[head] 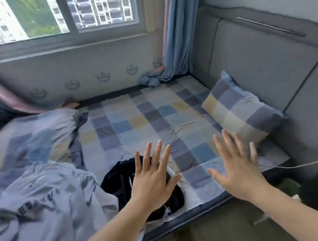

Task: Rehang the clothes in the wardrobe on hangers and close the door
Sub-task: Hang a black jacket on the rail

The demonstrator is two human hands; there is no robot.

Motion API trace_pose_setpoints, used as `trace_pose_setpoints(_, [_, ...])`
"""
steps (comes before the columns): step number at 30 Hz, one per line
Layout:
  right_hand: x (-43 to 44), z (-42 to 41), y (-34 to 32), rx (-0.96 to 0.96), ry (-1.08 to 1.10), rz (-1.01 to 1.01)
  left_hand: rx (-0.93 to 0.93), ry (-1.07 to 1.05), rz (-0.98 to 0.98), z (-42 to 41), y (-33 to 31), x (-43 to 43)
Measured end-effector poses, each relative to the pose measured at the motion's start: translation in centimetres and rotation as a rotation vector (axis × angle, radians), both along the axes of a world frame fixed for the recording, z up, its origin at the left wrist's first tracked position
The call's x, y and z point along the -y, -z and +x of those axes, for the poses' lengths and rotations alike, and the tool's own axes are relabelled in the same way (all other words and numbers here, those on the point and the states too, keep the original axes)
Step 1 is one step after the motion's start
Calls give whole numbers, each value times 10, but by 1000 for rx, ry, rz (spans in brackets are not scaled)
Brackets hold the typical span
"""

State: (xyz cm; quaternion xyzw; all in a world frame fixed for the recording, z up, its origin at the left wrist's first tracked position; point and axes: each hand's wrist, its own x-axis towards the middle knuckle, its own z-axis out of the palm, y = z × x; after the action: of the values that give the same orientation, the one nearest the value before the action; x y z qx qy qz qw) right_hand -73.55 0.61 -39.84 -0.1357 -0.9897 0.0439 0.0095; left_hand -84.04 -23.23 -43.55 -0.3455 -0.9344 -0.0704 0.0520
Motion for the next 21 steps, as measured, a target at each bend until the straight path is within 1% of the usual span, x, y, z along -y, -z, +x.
trace_pose_setpoints(4, [7,-81,34,112,-115,-64,118,-193,-49,-41,31,27])
trace_pose_setpoints(11, [10,-196,90,322,-238,-112,320,-440,-116,-93,92,33])
trace_pose_setpoints(15, [14,-236,123,428,-285,-105,449,-555,-109,-115,124,43])
trace_pose_setpoints(21, [26,-275,185,546,-300,-101,603,-636,-111,-160,184,67])
